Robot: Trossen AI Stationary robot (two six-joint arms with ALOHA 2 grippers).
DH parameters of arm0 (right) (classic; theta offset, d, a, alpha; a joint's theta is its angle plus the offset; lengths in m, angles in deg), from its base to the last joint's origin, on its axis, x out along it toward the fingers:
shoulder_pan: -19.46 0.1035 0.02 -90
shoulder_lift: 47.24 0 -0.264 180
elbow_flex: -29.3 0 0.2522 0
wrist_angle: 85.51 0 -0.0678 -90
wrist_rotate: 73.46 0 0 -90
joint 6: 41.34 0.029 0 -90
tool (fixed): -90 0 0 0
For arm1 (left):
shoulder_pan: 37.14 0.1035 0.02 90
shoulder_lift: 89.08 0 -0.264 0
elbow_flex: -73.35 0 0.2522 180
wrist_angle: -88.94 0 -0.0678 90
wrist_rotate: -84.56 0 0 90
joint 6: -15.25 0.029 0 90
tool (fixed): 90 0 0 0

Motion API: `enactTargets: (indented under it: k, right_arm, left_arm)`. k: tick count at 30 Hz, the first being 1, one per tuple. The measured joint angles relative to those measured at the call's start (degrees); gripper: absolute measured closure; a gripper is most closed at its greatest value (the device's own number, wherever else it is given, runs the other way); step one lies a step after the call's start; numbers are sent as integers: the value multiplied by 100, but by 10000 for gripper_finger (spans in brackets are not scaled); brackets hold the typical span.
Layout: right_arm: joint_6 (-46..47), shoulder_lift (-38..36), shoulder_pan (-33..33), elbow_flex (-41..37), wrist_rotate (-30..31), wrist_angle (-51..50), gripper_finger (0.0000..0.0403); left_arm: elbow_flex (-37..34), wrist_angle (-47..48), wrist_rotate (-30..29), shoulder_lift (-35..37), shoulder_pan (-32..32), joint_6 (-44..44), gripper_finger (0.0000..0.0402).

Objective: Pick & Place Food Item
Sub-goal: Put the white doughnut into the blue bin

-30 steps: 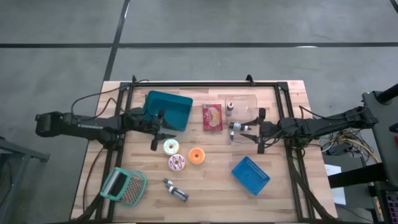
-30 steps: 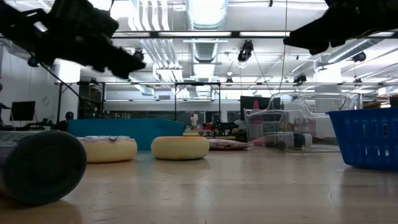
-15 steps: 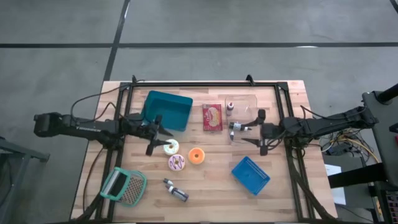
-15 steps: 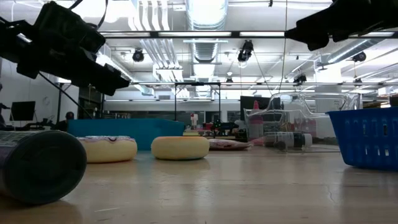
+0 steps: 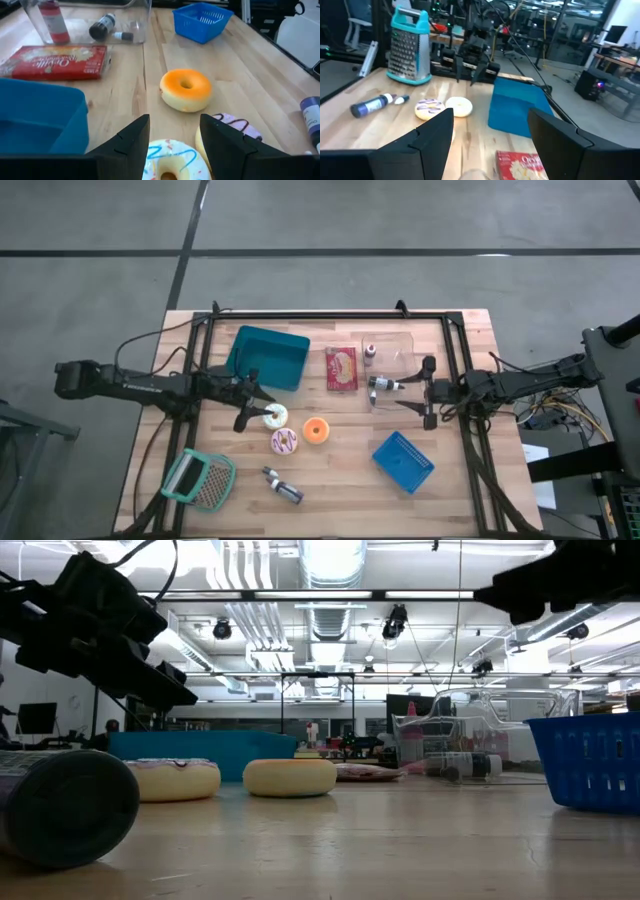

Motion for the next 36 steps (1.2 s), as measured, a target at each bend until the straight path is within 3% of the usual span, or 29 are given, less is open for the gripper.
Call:
enactTargets:
  k: [14, 24, 36]
  right_arm:
    - [-102, -171, 2, -272, 12, 245, 154]
    - [-107, -171, 2, -272, 12, 206, 156]
    - [-105, -154, 2, -272, 14, 199, 156]
  left_arm:
    - [534, 1296, -28, -2, -64, 89, 220]
    - [1078, 2686, -578, -1, -468, 431, 220]
    - [1106, 2800, -1255, -420, -1061, 409, 220]
